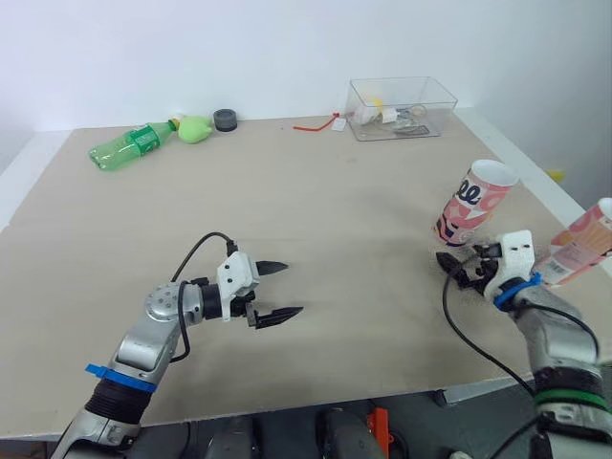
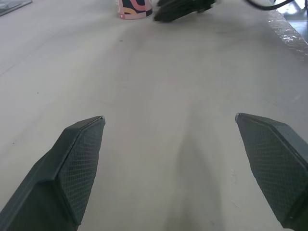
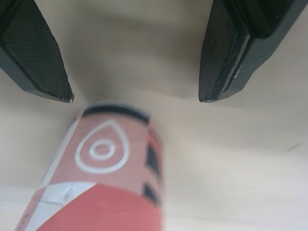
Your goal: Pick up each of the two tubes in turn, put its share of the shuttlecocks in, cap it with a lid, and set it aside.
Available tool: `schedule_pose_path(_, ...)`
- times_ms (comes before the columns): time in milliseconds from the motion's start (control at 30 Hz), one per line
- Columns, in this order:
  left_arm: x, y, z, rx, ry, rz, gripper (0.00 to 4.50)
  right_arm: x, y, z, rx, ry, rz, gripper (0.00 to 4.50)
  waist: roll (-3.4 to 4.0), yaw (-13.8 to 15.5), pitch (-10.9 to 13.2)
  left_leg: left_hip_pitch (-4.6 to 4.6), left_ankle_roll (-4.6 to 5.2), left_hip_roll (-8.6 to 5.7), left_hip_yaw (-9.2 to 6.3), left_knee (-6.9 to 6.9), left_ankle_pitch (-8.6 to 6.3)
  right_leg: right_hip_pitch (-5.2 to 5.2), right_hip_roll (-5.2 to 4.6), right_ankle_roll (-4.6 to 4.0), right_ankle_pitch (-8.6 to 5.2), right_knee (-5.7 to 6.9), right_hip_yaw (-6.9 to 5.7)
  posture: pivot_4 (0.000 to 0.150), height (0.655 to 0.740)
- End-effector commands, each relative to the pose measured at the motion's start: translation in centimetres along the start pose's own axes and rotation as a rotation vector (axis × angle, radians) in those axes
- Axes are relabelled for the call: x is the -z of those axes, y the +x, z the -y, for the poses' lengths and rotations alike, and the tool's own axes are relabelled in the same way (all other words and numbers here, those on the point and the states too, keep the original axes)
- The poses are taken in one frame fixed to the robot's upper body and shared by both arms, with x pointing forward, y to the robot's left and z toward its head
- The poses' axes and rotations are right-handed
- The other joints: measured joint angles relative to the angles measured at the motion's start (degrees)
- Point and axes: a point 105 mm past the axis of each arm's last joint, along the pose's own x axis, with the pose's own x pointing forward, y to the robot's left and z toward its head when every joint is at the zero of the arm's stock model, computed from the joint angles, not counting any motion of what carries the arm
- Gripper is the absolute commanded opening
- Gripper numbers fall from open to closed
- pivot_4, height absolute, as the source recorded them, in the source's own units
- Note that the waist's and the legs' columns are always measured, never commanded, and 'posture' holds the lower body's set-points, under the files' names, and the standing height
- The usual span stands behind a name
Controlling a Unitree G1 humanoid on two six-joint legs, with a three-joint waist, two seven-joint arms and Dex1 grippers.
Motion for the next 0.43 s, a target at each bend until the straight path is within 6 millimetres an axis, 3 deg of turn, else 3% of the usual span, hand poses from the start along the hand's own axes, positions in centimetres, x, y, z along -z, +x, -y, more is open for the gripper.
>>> schedule_pose_path(33, -0.7, -0.4, -0.5, -0.007, 0.026, 0.017, 4.5, -3.6, -1.9, -1.8, -0.191, -0.091, 0.122, 4.44, 0.0, -0.09, 0.0, 0.03, 0.0, 0.0, 0.0, 0.0, 0.0, 0.03, 0.0, 0.0, 0.0, 0.0, 0.0, 0.15, 0.74)
schedule_pose_path(133, -0.1, -0.9, -0.9, -0.044, -0.004, 0.005, 4.5, -3.9, -3.6, -6.1, -0.508, -0.202, 0.136, 4.44, -0.01, -0.09, 0.01, 0.13, 0.0, 0.01, 0.0, 0.0, 0.0, 0.09, 0.02, 0.0, 0.0, 0.0, 0.0, 0.15, 0.74)
schedule_pose_path(267, 1.2, -2.0, -1.8, -0.159, -0.044, -0.043, 4.5, -4.8, -3.7, -12.7, -0.854, -0.247, 0.214, 4.44, -0.16, -0.46, 0.08, 0.37, 0.0, 0.23, 0.04, -0.01, 0.0, 0.24, 0.19, -0.11, -0.03, 0.0, 0.0, 0.15, 0.74)
schedule_pose_path(433, 1.1, -3.4, -1.9, -0.251, -0.044, -0.045, 4.5, -5.0, -2.3, -16.3, -0.991, -0.293, 0.27, 4.44, -0.21, -0.05, 0.11, 0.37, -0.03, 0.31, 0.01, 0.02, 0.02, 0.22, 0.25, -0.41, -0.08, 0.02, -0.08, 0.15, 0.74)
